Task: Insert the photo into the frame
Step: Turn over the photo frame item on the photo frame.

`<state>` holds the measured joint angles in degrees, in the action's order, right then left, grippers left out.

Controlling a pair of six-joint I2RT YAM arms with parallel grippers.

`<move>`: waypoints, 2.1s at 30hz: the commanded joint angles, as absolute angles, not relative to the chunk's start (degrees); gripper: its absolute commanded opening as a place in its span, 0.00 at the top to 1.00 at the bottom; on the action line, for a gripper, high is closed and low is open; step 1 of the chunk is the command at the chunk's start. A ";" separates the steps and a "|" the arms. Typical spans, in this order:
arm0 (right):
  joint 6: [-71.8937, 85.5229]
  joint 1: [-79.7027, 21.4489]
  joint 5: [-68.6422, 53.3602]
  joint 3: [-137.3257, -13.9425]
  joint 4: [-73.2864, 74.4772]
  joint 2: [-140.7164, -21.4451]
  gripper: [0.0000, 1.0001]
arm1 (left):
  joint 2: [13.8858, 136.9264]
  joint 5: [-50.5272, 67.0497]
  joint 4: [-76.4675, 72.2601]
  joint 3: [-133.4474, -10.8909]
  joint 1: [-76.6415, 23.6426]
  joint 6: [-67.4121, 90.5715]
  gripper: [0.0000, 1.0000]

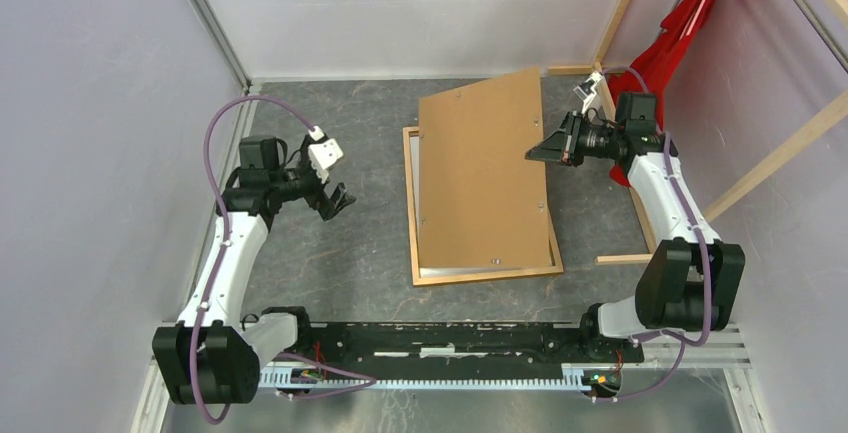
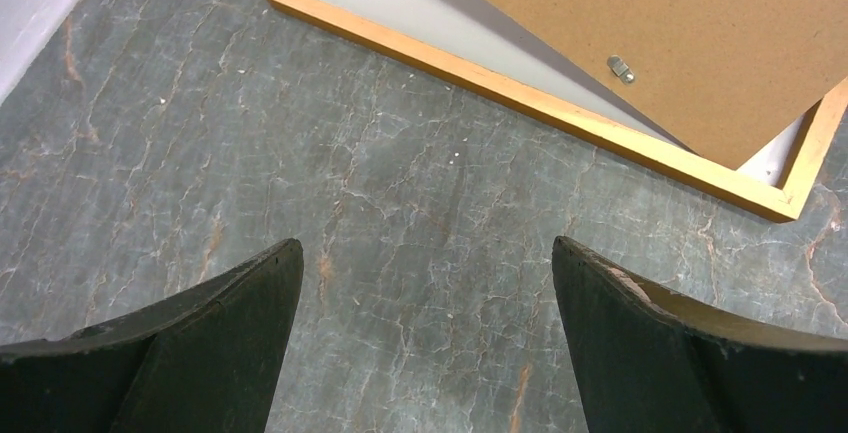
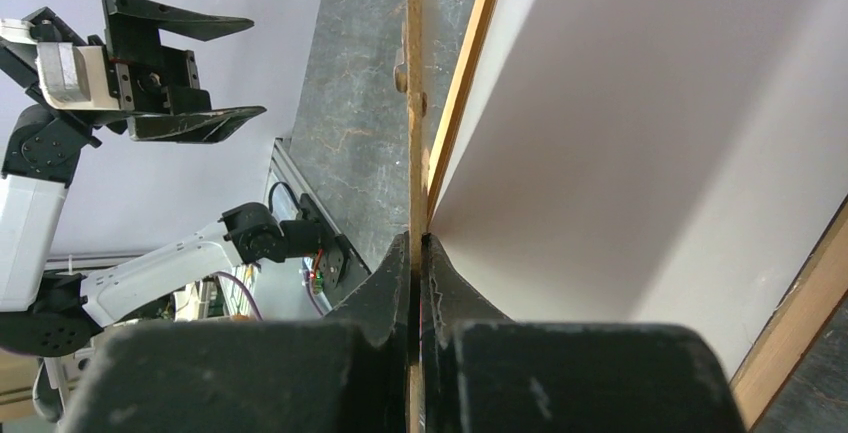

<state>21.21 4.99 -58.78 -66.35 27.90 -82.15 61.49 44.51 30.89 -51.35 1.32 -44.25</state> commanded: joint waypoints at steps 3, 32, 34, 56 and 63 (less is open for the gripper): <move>22.81 5.10 -62.57 -66.40 24.10 -78.50 1.00 | 61.01 44.16 28.50 -50.23 0.67 -46.98 0.00; 25.03 0.46 -55.64 -58.03 21.97 -83.91 1.00 | 62.58 39.40 22.32 -45.76 -1.67 -45.53 0.00; 23.85 0.44 -55.26 -60.42 24.08 -85.65 1.00 | 62.58 39.02 21.88 -45.30 -1.63 -45.68 0.00; 21.67 -2.09 -59.41 -68.69 26.19 -97.19 1.00 | 65.22 37.49 18.99 -41.03 -1.69 -48.71 0.00; 23.34 -2.90 -59.06 -68.65 23.87 -98.25 1.00 | 65.43 36.74 19.03 -41.03 -1.76 -48.51 0.00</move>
<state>24.21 -2.04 -57.30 -66.41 27.03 -97.86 65.23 37.41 20.84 -40.99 -1.50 -46.15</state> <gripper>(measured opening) 0.022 0.997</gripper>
